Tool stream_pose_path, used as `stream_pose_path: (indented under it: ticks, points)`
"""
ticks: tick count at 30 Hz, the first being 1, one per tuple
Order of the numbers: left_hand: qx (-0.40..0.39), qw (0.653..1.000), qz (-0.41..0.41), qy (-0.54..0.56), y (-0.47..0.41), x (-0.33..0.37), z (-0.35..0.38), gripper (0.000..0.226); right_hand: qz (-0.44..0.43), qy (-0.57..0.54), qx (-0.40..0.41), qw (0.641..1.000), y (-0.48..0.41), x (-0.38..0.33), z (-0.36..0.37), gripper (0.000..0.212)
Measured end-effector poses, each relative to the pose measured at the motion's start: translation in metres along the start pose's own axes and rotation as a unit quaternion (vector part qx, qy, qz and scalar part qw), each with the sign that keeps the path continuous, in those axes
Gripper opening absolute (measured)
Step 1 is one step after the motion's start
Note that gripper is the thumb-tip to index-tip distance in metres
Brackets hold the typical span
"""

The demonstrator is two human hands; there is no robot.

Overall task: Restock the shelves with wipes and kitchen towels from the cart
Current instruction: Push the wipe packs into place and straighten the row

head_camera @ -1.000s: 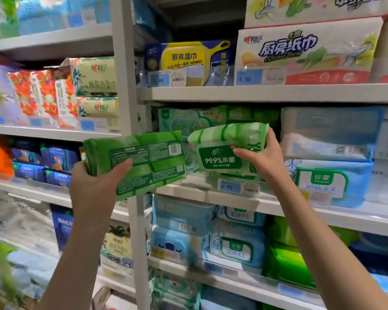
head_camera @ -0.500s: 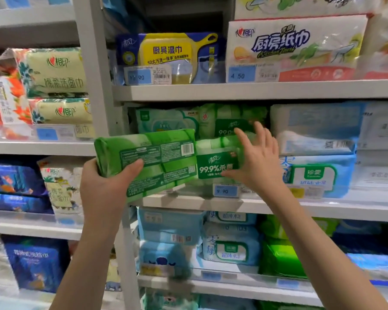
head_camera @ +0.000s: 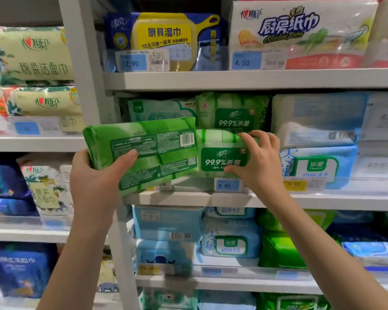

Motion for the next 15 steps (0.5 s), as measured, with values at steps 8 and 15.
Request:
stream_pose_path:
  ticks: [8, 15]
  points:
    - [-0.022, 1.000, 0.009, -0.002, 0.000, -0.006, 0.011, 0.040, -0.003, 0.052, -0.021, 0.998, 0.000, 0.021, -0.015, 0.081]
    - [-0.020, 1.000, 0.002, -0.002, -0.001, -0.012, 0.018, 0.038, -0.076, 0.184, -0.057, 0.978, 0.008, 0.009, 0.008, 0.067]
Point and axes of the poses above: each hand's wrist, its own y-axis away from the middle knuckle, its own z-axis out of the palm, x = y × z, the point moved 10 cm from there along -y, towards the middle knuckle, and after that the axes turned 12 degrees about z, right-handed, at the moved point
